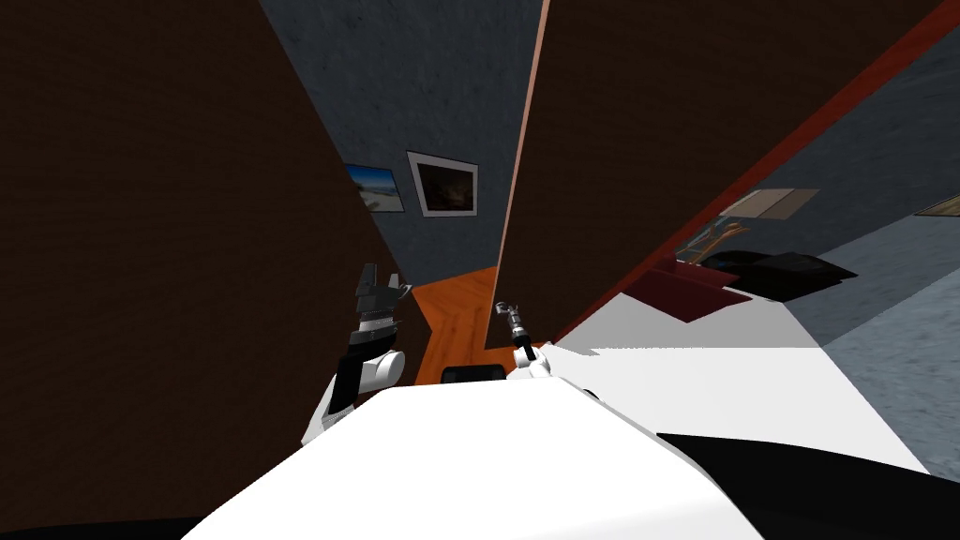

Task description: Push the door open

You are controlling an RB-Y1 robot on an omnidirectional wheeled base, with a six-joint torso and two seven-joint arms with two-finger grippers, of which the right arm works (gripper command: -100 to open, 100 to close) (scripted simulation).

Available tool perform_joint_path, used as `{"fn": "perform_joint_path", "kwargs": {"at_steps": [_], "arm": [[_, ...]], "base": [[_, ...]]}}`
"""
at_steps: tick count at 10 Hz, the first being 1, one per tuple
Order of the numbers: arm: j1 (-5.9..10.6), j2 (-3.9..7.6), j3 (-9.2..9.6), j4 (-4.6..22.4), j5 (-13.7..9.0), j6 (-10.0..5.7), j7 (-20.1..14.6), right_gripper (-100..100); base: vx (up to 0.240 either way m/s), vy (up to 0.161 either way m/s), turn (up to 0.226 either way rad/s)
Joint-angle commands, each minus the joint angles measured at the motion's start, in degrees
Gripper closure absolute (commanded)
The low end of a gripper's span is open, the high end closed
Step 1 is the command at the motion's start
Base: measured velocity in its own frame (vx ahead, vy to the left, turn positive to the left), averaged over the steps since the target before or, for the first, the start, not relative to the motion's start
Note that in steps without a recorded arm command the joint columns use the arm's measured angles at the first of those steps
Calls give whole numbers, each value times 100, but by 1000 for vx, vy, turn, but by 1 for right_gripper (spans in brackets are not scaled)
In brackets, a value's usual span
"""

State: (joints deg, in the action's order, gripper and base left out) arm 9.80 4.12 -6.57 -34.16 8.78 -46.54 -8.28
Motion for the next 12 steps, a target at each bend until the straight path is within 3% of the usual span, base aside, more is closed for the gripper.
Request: {"fn": "perform_joint_path", "kwargs": {"at_steps": [1,7,9,12], "arm": [[64,3,-129,32,-81,-35,84,100],[73,-118,-404,48,-267,22,275,100],[71,9,-508,60,-319,21,332,100],[75,61,-628,42,-387,22,452,100]], "base": [[183,109,-74],[181,106,-63],[112,9,-46],[202,10,-55]]}}
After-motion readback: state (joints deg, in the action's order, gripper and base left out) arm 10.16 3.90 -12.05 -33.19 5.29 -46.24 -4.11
